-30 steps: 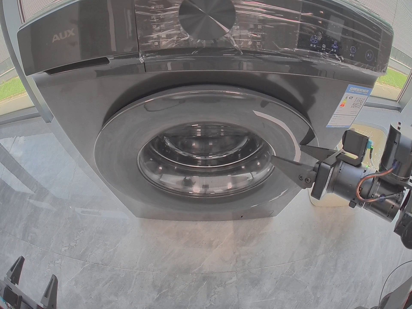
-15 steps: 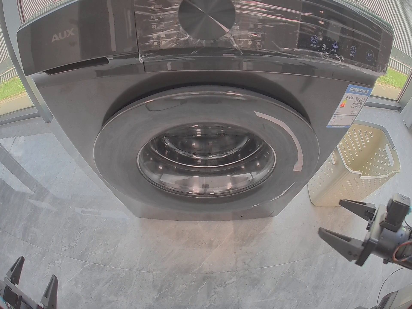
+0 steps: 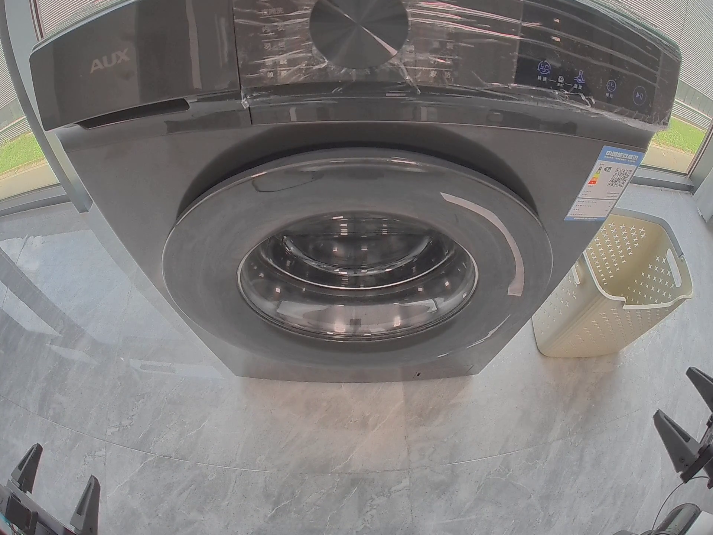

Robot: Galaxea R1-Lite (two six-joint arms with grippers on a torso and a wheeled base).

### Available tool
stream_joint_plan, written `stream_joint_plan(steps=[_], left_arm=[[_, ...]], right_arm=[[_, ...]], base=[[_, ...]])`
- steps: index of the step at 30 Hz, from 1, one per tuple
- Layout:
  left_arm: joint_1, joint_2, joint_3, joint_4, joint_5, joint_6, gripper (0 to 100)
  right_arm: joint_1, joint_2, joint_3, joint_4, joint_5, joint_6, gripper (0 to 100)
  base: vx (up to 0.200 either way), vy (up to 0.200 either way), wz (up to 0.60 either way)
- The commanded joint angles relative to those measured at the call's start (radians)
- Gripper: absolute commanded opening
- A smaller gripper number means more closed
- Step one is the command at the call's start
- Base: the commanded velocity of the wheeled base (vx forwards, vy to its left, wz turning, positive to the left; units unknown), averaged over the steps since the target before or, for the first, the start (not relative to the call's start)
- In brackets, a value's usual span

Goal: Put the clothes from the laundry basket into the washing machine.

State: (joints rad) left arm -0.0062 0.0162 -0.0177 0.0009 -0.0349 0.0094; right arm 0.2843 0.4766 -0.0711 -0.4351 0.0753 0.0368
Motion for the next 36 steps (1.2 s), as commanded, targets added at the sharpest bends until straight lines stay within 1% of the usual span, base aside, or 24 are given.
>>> stream_joint_plan(steps=[1,2,3,7,8,10,11,12,13,14,16,17,18,19,20,21,22,23,26,30,36], left_arm=[[0.0,-0.016,0.018,-0.001,0.0,0.0,100],[0.0,-0.016,0.018,-0.001,0.0,0.0,100],[0.0,-0.016,0.018,0.001,0.0,0.0,100],[0.0,-0.016,0.018,0.001,0.0,0.0,100],[0.0,-0.016,0.018,0.001,0.0,0.0,100],[0.0,-0.016,0.018,-0.001,0.0,0.0,100],[0.0,-0.016,0.018,0.001,0.0,0.0,100],[0.0,-0.016,0.018,-0.001,0.0,0.0,100],[0.0,-0.016,0.018,-0.001,0.0,0.0,100],[0.0,-0.016,0.018,-0.001,0.0,0.0,100],[0.0,-0.016,0.018,0.001,0.0,0.0,100],[0.0,-0.016,0.018,0.001,0.0,0.0,100],[0.0,-0.016,0.018,0.001,0.0,0.0,100],[0.0,-0.016,0.018,0.001,0.0,0.0,100],[0.0,-0.016,0.018,-0.001,0.0,0.0,100],[0.0,-0.016,0.018,0.001,0.0,-0.002,100],[0.0,-0.016,0.018,-0.001,0.0,-0.002,100],[0.0,-0.016,0.018,-0.001,0.0,-0.002,100],[0.0,-0.016,0.018,-0.001,0.0,-0.002,100],[0.0,-0.016,0.018,-0.001,0.0,-0.002,100],[0.0,-0.016,0.018,-0.001,0.0,-0.002,100]], right_arm=[[-0.122,-0.257,-0.007,0.105,0.004,-0.023,100],[-0.123,-0.26,-0.006,0.107,0.004,-0.023,100],[-0.165,-0.296,0.005,0.116,0.006,-0.023,100],[-0.217,-0.381,0.07,0.156,0.021,-0.023,100],[-0.223,-0.408,0.071,0.187,0.021,-0.023,100],[-0.258,-0.467,0.071,0.299,0.024,-0.026,100],[-0.272,-0.477,0.071,0.355,0.014,-0.028,100],[-0.275,-0.477,0.07,0.383,0.001,-0.026,100],[-0.275,-0.477,0.065,0.395,-0.015,-0.026,100],[-0.275,-0.477,0.06,0.406,-0.054,-0.026,100],[-0.274,-0.477,0.057,0.412,-0.17,-0.021,100],[-0.274,-0.477,0.057,0.414,-0.189,-0.02,100],[-0.274,-0.477,0.051,0.427,-0.229,-0.012,100],[-0.274,-0.477,0.05,0.431,-0.227,-0.011,100],[-0.274,-0.477,0.047,0.441,-0.21,-0.006,100],[-0.277,-0.477,0.054,0.45,-0.127,0.008,100],[-0.278,-0.477,0.065,0.443,-0.092,-0.003,100],[-0.275,-0.477,0.071,0.438,-0.071,-0.026,100],[-0.275,-0.477,0.063,0.45,-0.085,-0.017,100],[-0.277,-0.477,0.07,0.438,-0.068,-0.032,100],[-0.275,-0.477,0.07,0.437,-0.075,-0.032,100]], base=[[0.0,0.0,0.0],[0.0,0.0,0.0],[0.0,0.0,0.0],[0.0,0.0,0.0],[0.0,0.0,0.0],[0.0,0.0,0.0],[0.0,0.0,0.0],[0.0,0.0,0.0],[0.0,0.0,0.0],[0.0,0.0,0.0],[0.0,0.0,0.0],[0.0,0.0,0.0],[0.0,0.0,0.0],[0.0,0.0,0.0],[0.0,0.0,0.0],[0.0,0.0,0.0],[0.0,0.0,0.0],[0.0,0.0,0.0],[0.0,0.0,0.0],[0.0,0.0,0.0],[0.0,0.0,0.0]])
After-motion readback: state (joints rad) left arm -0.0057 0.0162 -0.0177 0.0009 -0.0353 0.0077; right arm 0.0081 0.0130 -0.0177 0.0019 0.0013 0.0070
